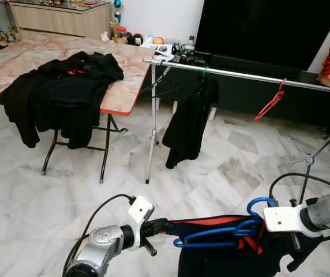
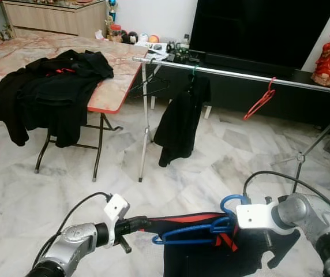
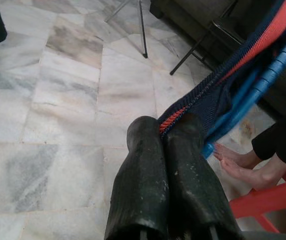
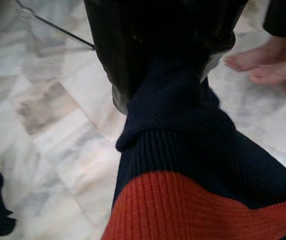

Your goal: Hang hanger

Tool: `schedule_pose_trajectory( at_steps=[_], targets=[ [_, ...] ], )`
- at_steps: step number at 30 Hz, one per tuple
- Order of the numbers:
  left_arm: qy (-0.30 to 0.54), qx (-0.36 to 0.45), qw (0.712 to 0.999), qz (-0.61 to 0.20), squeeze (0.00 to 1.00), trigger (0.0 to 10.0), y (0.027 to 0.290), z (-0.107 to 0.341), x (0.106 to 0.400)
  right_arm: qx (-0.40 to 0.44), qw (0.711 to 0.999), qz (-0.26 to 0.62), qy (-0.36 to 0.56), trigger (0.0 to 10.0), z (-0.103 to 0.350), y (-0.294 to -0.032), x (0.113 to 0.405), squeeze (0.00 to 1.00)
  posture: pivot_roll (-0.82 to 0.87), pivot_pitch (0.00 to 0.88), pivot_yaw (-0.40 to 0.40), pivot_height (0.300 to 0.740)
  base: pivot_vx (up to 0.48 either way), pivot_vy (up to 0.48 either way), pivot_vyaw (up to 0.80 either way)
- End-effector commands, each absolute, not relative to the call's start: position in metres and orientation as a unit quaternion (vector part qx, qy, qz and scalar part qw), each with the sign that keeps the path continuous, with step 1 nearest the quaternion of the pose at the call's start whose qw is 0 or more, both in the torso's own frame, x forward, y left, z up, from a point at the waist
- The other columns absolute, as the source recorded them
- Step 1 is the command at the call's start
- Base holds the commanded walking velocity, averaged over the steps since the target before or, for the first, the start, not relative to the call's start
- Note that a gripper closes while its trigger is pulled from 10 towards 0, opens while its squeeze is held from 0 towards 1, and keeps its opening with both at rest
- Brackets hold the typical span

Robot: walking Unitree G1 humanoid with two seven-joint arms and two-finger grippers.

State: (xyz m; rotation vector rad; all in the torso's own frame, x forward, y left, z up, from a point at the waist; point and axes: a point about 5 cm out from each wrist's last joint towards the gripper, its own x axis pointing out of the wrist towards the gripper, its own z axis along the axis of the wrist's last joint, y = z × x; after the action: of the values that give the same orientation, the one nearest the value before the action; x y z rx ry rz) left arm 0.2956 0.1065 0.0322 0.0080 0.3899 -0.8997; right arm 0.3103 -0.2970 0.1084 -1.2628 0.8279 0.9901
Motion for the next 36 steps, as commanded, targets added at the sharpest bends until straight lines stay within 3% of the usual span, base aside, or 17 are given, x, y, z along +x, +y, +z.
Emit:
schedule_pose_trajectory(
  at_steps=[1,3,4,5,8,14,18,23,24,26,29,32,33,36],
  targets=[
    [0.236,0.035,0.902,-0.36,0.0,0.0,0.146,0.017,0.291,-0.566,0.612,0.343,0.433,0.0,0.135,-0.356,0.295,0.0,-0.01,0.0,-0.103,0.74,0.0,0.0,0.0],
    [0.239,0.04,0.903,-0.354,0.0,0.0,0.148,0.016,0.291,-0.547,0.64,0.355,0.406,0.0,0.137,-0.348,0.299,0.0,-0.01,0.0,-0.102,0.74,0.0,0.0,0.0],
    [0.242,0.053,0.904,-0.348,0.0,0.0,0.15,0.015,0.291,-0.516,0.669,0.375,0.382,0.0,0.139,-0.338,0.303,0.0,-0.02,0.0,-0.101,0.74,0.0,0.0,0.0],
    [0.242,0.053,0.904,-0.348,0.0,0.0,0.15,0.015,0.291,-0.516,0.669,0.375,0.382,0.0,0.139,-0.338,0.303,0.0,-0.02,0.0,-0.101,0.74,0.0,0.0,0.0],
    [0.249,0.085,0.906,-0.331,0.0,0.0,0.154,0.013,0.292,-0.541,0.643,0.373,0.392,0.0,0.141,-0.341,0.303,0.0,-0.02,0.0,-0.101,0.74,0.0,0.0,0.0],
    [0.28,0.153,0.907,-0.277,0.0,0.0,0.17,0.004,0.291,-0.531,0.647,0.391,0.383,0.0,0.146,-0.335,0.305,0.0,-0.02,0.0,-0.102,0.74,0.0,0.0,0.0],
    [0.296,0.203,0.909,-0.213,0.0,0.0,0.187,0.002,0.293,-0.567,0.613,0.374,0.403,0.0,0.149,-0.343,0.305,0.0,-0.02,0.0,-0.103,0.74,0.0,0.0,0.0],
    [0.307,0.229,0.902,-0.199,0.0,0.0,0.194,-0.001,0.291,-0.582,0.608,0.363,0.401,0.0,0.15,-0.345,0.305,0.0,-0.02,0.0,-0.104,0.74,0.0,0.0,0.0],
    [0.309,0.228,0.902,-0.197,0.0,0.0,0.194,-0.002,0.29,-0.614,0.585,0.336,0.409,0.0,0.152,-0.352,0.306,0.0,-0.02,0.0,-0.104,0.74,0.0,0.0,0.0],
    [0.309,0.23,0.902,-0.197,0.0,0.0,0.194,-0.002,0.289,-0.634,0.569,0.32,0.414,0.0,0.153,-0.356,0.306,0.0,-0.02,0.0,-0.104,0.74,0.0,0.0,0.0],
    [0.311,0.23,0.9,-0.2,0.0,0.0,0.193,-0.005,0.288,-0.648,0.621,0.26,0.355,0.0,0.154,-0.35,0.318,0.0,-0.02,0.0,-0.11,0.74,0.0,0.0,0.0],
    [0.311,0.231,0.9,-0.198,0.0,0.0,0.192,-0.005,0.287,-0.651,0.618,0.252,0.361,0.0,0.147,-0.351,0.317,0.0,-0.02,0.0,-0.109,0.74,0.0,0.0,0.0],
    [0.312,0.23,0.9,-0.2,0.0,0.0,0.191,-0.006,0.287,-0.655,0.604,0.253,0.376,0.0,0.138,-0.351,0.313,0.0,-0.02,0.0,-0.107,0.74,0.0,0.0,0.0],
    [0.312,0.23,0.899,-0.205,0.0,0.0,0.19,-0.006,0.286,-0.655,0.612,0.235,0.376,0.0,0.129,-0.348,0.313,0.0,-0.02,0.0,-0.104,0.74,0.0,0.0,0.0]
  ],
)
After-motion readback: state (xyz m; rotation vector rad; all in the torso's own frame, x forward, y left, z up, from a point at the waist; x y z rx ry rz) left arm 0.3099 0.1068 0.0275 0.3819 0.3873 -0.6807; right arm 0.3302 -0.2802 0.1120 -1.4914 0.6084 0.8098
